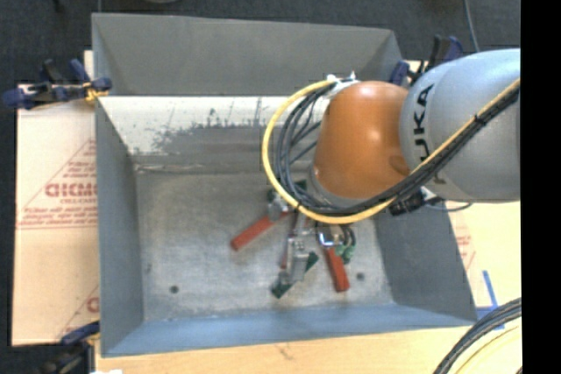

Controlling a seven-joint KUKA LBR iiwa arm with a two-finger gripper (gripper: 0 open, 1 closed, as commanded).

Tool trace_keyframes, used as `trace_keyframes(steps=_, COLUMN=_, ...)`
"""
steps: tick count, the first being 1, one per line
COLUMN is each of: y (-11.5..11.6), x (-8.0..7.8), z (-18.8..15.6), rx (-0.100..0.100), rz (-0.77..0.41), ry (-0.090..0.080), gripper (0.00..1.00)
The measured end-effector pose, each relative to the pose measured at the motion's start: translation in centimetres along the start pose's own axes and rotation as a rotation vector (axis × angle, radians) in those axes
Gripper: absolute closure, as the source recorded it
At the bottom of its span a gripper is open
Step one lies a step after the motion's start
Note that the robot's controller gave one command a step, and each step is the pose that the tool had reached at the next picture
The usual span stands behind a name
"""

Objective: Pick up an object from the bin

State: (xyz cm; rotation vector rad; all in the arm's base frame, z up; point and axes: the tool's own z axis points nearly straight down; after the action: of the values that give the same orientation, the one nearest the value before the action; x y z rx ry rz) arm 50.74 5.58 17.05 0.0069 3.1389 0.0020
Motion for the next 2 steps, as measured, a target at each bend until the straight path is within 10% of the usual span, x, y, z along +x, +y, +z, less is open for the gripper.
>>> trace_keyframes(steps=1, y=2.63, x=-3.76, z=10.24, rx=0.001, rz=-0.277, ry=0.004, gripper=0.0)
trace_keyframes(steps=2, y=2.63, x=-3.85, z=9.99, rx=0.0, rz=-0.274, ry=0.0, gripper=1.0)
